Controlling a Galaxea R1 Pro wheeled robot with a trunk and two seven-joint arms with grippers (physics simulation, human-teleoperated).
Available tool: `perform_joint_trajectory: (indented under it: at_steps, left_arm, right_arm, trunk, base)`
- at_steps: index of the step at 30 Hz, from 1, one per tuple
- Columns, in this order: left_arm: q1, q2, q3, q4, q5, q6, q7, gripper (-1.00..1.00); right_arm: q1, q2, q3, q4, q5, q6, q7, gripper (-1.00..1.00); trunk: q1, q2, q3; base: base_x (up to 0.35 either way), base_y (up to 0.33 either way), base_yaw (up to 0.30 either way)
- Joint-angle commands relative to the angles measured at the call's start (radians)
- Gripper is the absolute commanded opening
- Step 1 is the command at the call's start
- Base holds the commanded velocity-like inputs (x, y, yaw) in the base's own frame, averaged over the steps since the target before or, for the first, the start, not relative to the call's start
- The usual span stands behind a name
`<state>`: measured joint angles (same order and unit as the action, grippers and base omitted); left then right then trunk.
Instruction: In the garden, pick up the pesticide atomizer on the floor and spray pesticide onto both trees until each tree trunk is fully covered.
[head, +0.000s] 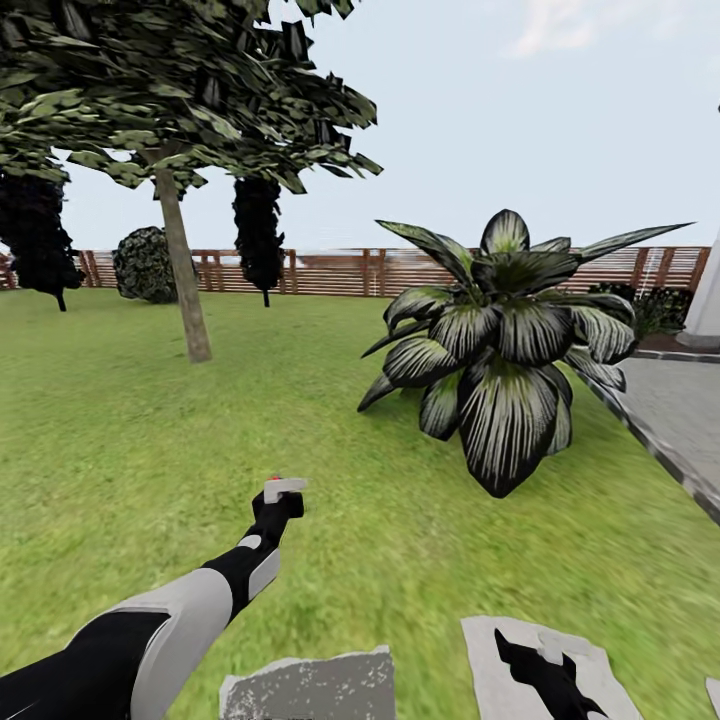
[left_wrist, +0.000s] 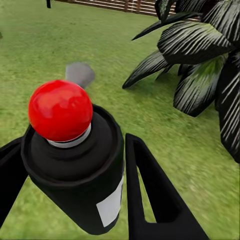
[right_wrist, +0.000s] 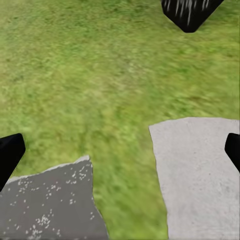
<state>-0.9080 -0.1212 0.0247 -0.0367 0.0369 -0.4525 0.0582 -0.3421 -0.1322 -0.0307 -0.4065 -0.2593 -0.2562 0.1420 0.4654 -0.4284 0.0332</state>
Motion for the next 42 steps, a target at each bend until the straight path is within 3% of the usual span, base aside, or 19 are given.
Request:
perform_joint_trajectory:
  at_steps: [1, 4, 14, 29, 34, 37, 42]
  left_arm:
    - [0.000, 0.000, 0.000, 0.000, 0.000, 0.000, 0.000, -1.00]
    - [0.000, 0.000, 0.000, 0.000, 0.000, 0.000, 0.000, -1.00]
    - [0.000, -0.001, 0.000, 0.000, 0.000, -0.002, 0.000, -1.00]
    - [0.000, -0.001, 0.000, 0.001, 0.000, -0.002, -0.001, -1.00]
    - [0.000, -0.001, 0.000, 0.001, 0.000, -0.002, -0.001, -1.00]
    - [0.000, -0.001, 0.000, 0.001, 0.000, -0.002, -0.001, -1.00]
    - [0.000, -0.002, 0.000, 0.001, 0.000, -0.002, -0.001, -1.00]
  right_arm:
    - [0.000, 0.000, 0.000, 0.000, 0.000, 0.000, 0.000, 1.00]
    - [0.000, 0.000, 0.000, 0.000, 0.000, 0.000, 0.000, 1.00]
    - [0.000, 0.006, 0.000, 0.009, 0.000, -0.045, 0.000, 1.00]
    - [0.000, 0.010, 0.001, 0.011, 0.002, -0.048, -0.001, 1.00]
    - [0.000, 0.032, 0.000, 0.011, 0.063, -0.048, -0.019, 1.00]
    - [0.000, 0.047, 0.000, 0.011, 0.097, -0.048, -0.080, 1.00]
    - [0.000, 0.063, 0.000, 0.013, 0.119, -0.046, -0.115, 1.00]
  trunk:
    - [-0.004, 0.007, 0.004]
    - [-0.015, 0.028, 0.015]
    - [-0.015, 0.028, 0.020]
    - [-0.015, 0.028, 0.028]
    - [-0.015, 0.028, 0.032]
    - [-0.015, 0.028, 0.035]
    - [-0.015, 0.028, 0.040]
  base:
    - [0.000, 0.000, 0.299]
    - [0.000, 0.000, 0.299]
    - [0.000, 0.000, 0.299]
    - [0.000, 0.000, 0.299]
    - [0.000, 0.000, 0.298]
    - [0.000, 0.000, 0.292]
    - [0.000, 0.000, 0.287]
